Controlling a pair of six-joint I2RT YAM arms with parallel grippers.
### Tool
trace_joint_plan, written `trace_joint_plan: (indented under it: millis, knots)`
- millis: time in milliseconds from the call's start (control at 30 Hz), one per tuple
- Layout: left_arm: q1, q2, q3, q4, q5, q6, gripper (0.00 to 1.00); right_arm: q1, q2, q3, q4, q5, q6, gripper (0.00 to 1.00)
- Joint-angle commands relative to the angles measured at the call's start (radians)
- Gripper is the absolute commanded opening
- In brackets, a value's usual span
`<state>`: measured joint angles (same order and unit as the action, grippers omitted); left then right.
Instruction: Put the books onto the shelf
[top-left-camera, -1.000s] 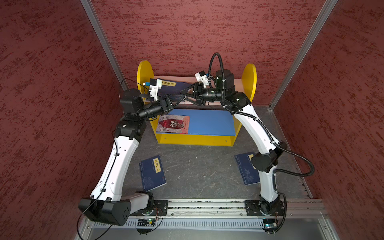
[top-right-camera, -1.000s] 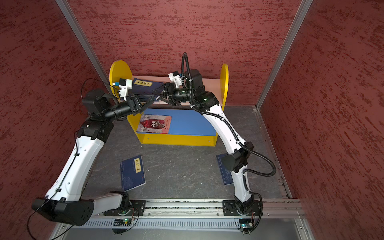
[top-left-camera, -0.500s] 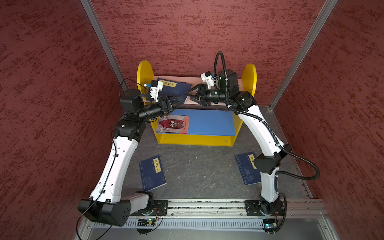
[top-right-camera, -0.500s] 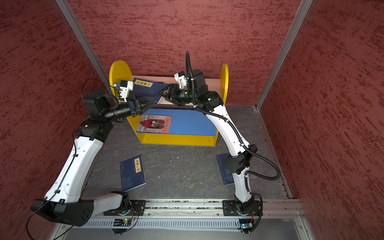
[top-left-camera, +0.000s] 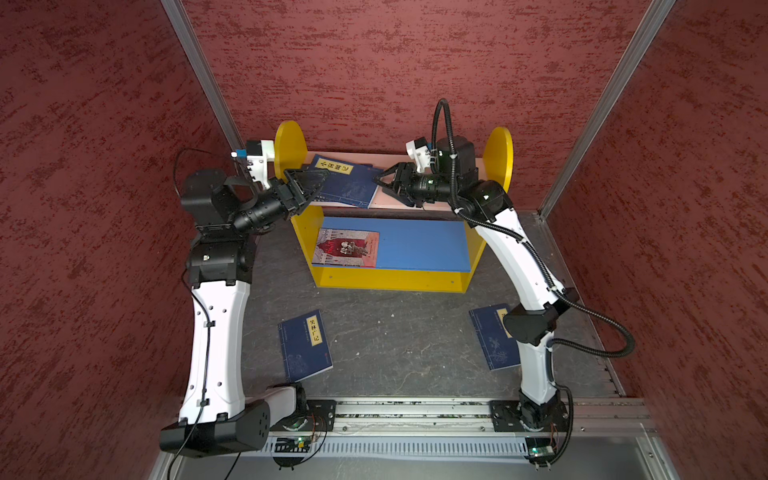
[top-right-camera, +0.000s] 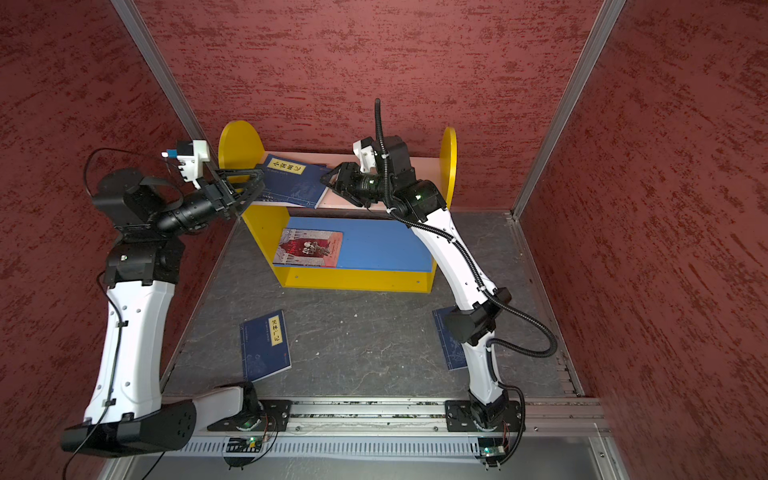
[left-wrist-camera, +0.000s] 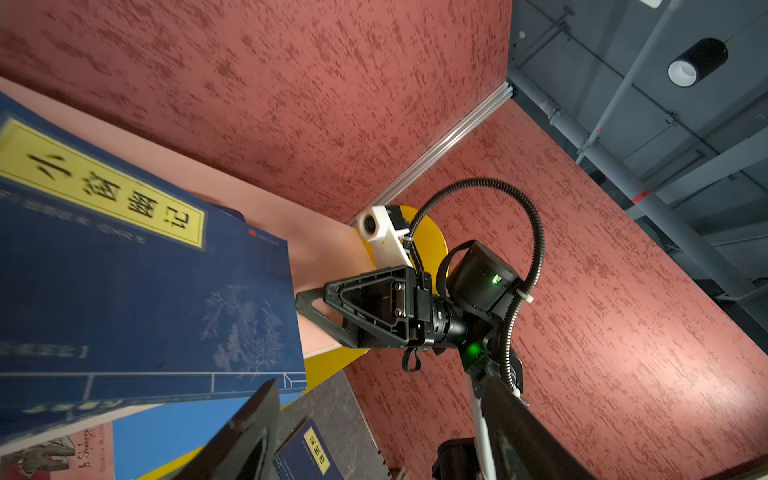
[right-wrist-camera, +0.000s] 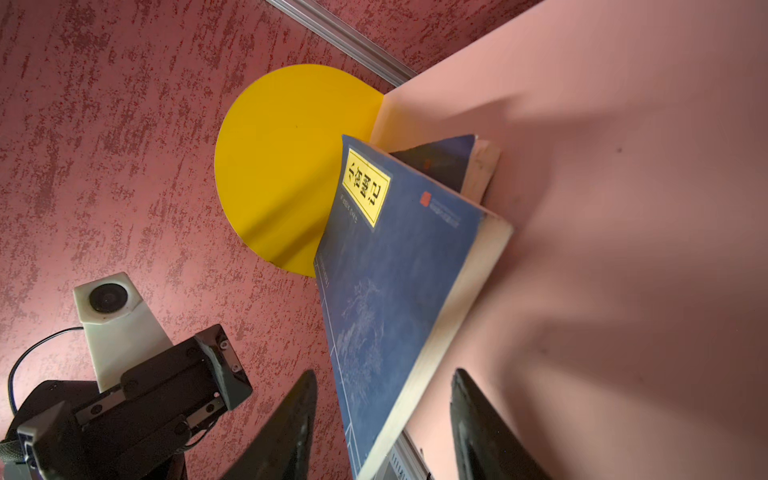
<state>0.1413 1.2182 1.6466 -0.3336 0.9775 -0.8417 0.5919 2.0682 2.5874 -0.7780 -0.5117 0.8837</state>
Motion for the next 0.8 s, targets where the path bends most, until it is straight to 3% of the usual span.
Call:
trace_joint_plan:
  millis: [0, 133, 300, 500, 633, 767]
  knots:
    - [0.049, -0.005, 0.022, 0.026, 0.040, -0.019, 0.77, -0.003, 0.022, 0.021, 0.008, 0.026, 0.012, 0.53]
    - [0.069, -0.007, 0.018, 0.021, 0.045, 0.015, 0.77, 0.004, 0.032, 0.021, 0.022, 0.016, 0.028, 0.52]
    - [0.060, 0.031, 0.084, -0.080, -0.016, 0.243, 0.78, 0.017, 0.044, 0.025, 0.054, -0.002, 0.040, 0.52]
    - [-0.037, 0.046, 0.182, -0.284, -0.168, 0.768, 0.86, 0.028, -0.003, 0.029, 0.025, 0.082, -0.020, 0.52]
    - [-0.211, -0.020, 0.111, -0.330, -0.390, 1.202, 0.94, 0.028, -0.066, 0.028, -0.015, 0.174, -0.077, 0.52]
    - [-0.315, -0.075, 0.012, -0.313, -0.491, 1.496, 0.92, 0.028, -0.127, 0.024, -0.064, 0.234, -0.126, 0.52]
